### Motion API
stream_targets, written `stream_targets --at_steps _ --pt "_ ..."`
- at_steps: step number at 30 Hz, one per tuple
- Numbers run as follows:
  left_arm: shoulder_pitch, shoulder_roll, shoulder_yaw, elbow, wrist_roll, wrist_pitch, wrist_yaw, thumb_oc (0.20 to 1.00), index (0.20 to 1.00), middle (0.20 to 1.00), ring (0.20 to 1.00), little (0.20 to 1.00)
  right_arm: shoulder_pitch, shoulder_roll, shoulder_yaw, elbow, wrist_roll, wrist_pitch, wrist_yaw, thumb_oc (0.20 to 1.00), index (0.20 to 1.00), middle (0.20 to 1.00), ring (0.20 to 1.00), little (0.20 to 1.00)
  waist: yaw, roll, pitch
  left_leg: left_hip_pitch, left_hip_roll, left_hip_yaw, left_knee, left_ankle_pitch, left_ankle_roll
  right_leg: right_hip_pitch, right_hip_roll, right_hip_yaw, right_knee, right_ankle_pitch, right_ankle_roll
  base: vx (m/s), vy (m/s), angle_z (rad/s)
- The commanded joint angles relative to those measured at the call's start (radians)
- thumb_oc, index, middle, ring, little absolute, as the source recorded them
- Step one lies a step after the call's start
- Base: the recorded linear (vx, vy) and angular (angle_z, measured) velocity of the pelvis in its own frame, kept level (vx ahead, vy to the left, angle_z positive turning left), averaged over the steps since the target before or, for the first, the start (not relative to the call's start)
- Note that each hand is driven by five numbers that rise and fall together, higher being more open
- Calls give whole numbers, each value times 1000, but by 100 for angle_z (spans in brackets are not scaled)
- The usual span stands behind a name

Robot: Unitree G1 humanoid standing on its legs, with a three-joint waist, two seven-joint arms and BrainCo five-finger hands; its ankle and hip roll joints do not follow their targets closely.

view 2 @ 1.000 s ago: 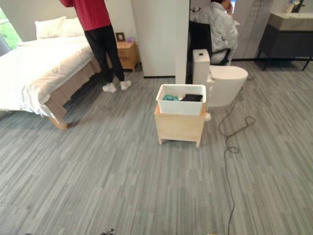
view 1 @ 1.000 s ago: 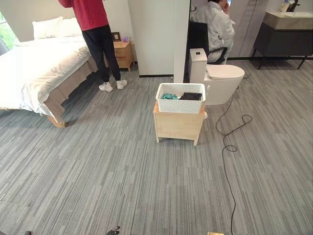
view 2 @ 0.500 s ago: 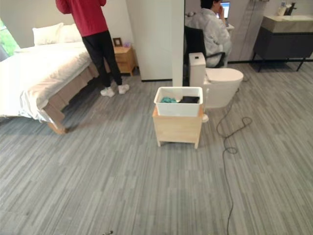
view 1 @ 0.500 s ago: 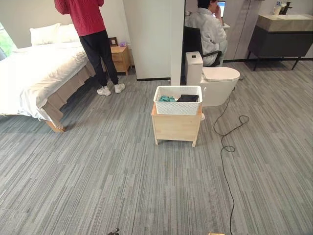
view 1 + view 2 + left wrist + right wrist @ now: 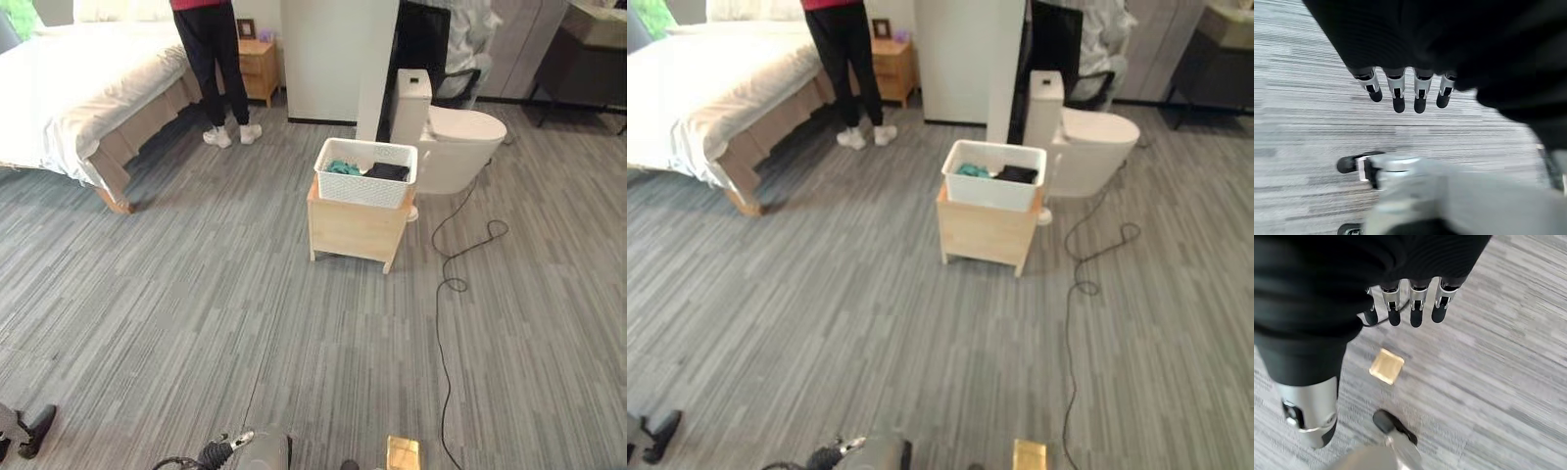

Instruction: Grab the laundry basket,head to the washer,open it,put in the laundry and shut it.

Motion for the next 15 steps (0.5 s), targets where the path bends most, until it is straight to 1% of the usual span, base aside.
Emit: stream_targets --at_steps 1,2,3,4,5,6,7,8,9,10,11,12,13,14,15 --pt "-3 4 -5 -24 -52 -19 33 1000 1000 1000 1000 1000 -9 -41 23 6 45 -19 -19 1000 1000 1000 1000 1000 9 24 -4 -12 47 -13 -243 42 4 79 -17 1 -35 -50 105 323 71 8" --pt "-4 9 11 -17 -68 -23 39 1000 1000 1000 1000 1000 -24 -41 26 -5 51 -25 -25 1000 1000 1000 1000 1000 29 32 -11 -23 71 -1 -413 82 2 99 2 8 -46 -71 118 364 79 1" --pt "-3 11 17 -9 -70 -26 44 1000 1000 1000 1000 1000 -26 -39 29 -4 51 -25 -26 1000 1000 1000 1000 1000 41 27 -14 -30 68 1 -460 93 0 112 4 16 -46 -87 125 361 81 -14" --pt "-3 11 17 -9 -70 -26 44 1000 1000 1000 1000 1000 -26 -39 29 -4 51 -25 -26 1000 1000 1000 1000 1000 41 27 -14 -29 68 2 -460 93 0 112 4 16 -46 -87 125 439 117 -14" --pt "4 13 33 10 -64 -25 44 1000 1000 1000 1000 1000 -29 -29 33 -1 42 -25 -24 1000 1000 1000 1000 1000 60 23 -39 -20 63 -6 -483 99 12 144 7 30 -42 -112 140 509 165 -17" --pt "11 17 38 21 -60 -23 43 1000 1000 1000 1000 1000 -20 -22 34 5 33 -23 -17 1000 1000 1000 1000 1000 78 11 -49 -28 43 -21 -448 92 24 162 -8 37 -25 -129 149 658 217 -24" --pt "9 22 40 27 -54 -23 41 1000 1000 1000 1000 1000 -17 -19 31 9 28 -23 -15 1000 1000 1000 1000 1000 82 2 -53 -57 24 -23 -410 83 31 170 -23 35 -1 -131 154 354 128 -41" --pt "9 22 40 27 -54 -23 41 1000 1000 1000 1000 1000 -17 -19 31 9 28 -23 -15 1000 1000 1000 1000 1000 81 1 -53 -59 23 -22 -407 81 32 169 -25 34 0 -132 155 454 188 -58" --pt "5 34 46 31 -42 -22 39 1000 1000 1000 1000 1000 -7 -15 21 15 26 -21 -7 1000 1000 1000 1000 1000 90 -22 -64 -55 -17 -2 -338 36 61 153 -57 44 87 -124 173 461 224 -41" --pt "1 38 45 28 -35 -20 36 1000 1000 1000 1000 1000 -6 -15 11 20 32 -20 -4 1000 1000 1000 1000 1000 88 -27 -71 -42 -39 9 -332 11 82 130 -68 47 156 -102 189 457 223 -25" --pt "1 38 45 28 -35 -20 36 1000 1000 1000 1000 1000 -6 -15 11 20 32 -20 -4 1000 1000 1000 1000 1000 88 -27 -72 -43 -39 9 -332 11 81 130 -67 47 156 -102 189 410 307 -3" --pt "-4 50 30 -1 -28 -21 26 1000 1000 1000 1000 1000 -9 -22 -4 30 32 -13 2 1000 1000 1000 1000 1000 68 -26 -64 5 -79 25 -342 -36 126 27 -103 79 381 56 229 379 315 6" --pt "-6 54 22 -19 -23 -22 23 1000 1000 1000 1000 1000 -12 -28 -9 35 28 -8 2 1000 1000 1000 1000 1000 58 -16 -59 26 -92 32 -348 -56 145 -19 -118 87 462 124 245 473 390 10" --pt "-5 59 18 -37 -20 -24 23 1000 1000 1000 1000 1000 -15 -34 -16 34 30 -10 0 1000 1000 1000 1000 1000 51 -3 -57 48 -96 40 -358 -69 156 -47 -135 73 503 166 260 323 258 8" --pt "-8 63 13 -49 -24 -27 28 1000 1000 1000 1000 1000 -21 -42 -23 24 33 -12 -4 1000 1000 1000 1000 1000 44 12 -46 78 -96 49 -370 -81 169 -97 -160 54 561 199 268 335 227 -5"
